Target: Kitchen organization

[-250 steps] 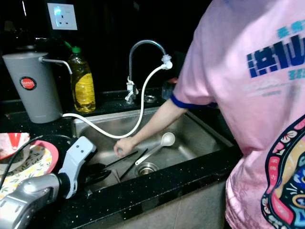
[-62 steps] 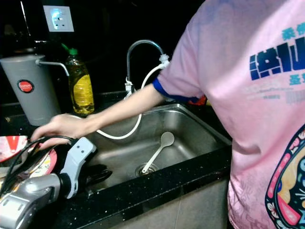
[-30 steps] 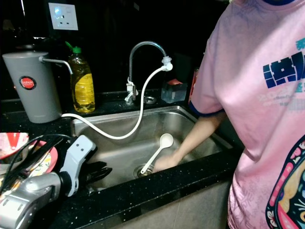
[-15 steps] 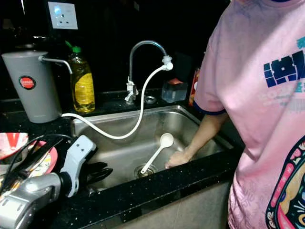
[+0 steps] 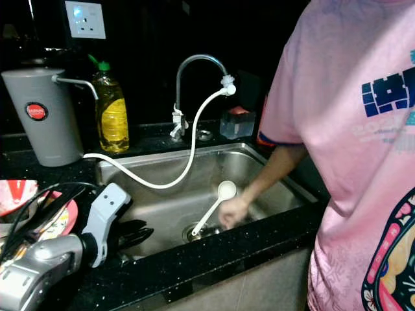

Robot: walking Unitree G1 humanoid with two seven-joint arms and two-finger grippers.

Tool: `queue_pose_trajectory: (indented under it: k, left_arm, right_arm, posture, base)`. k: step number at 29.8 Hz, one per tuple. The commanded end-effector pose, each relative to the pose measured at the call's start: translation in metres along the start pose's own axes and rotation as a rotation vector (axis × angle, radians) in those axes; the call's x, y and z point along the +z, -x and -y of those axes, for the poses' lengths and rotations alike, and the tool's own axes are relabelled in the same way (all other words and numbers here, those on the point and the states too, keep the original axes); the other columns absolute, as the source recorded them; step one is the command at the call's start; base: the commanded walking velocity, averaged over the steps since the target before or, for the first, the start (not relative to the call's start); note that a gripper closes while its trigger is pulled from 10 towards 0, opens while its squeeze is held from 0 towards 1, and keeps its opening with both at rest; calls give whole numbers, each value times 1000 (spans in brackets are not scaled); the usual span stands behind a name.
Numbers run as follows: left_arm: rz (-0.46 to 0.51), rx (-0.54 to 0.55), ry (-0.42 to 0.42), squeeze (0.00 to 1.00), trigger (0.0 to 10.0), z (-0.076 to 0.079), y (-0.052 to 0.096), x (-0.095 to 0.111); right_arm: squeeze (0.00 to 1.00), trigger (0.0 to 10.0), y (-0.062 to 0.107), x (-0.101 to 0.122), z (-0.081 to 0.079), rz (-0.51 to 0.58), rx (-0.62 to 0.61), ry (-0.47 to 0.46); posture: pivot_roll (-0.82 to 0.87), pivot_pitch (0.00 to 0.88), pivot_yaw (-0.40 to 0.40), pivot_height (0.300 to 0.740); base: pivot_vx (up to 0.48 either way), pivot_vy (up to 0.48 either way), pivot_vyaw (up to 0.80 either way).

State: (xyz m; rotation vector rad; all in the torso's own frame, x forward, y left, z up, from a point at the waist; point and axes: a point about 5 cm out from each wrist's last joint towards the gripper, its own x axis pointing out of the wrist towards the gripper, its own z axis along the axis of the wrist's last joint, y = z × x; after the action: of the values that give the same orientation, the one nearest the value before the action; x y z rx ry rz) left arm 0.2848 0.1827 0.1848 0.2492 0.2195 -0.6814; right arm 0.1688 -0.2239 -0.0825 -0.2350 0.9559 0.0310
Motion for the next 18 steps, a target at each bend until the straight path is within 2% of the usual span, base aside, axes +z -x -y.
queue_pose_trajectory:
  k: [1,18]
  left_arm:
    - [-12,-11,17,0,10000,3,0,-4]
    - [-6,4,12,0,10000,0,-4,-3]
  right_arm:
    - [0,10000,0,0,2,-6,-6,1]
    - [0,10000,-1,5,2,2,-1,11]
  posture:
    - [-34,0,-88,740]
    - [-28,0,-104,740]
  base:
    - [0,0,0]
    - [0,0,0]
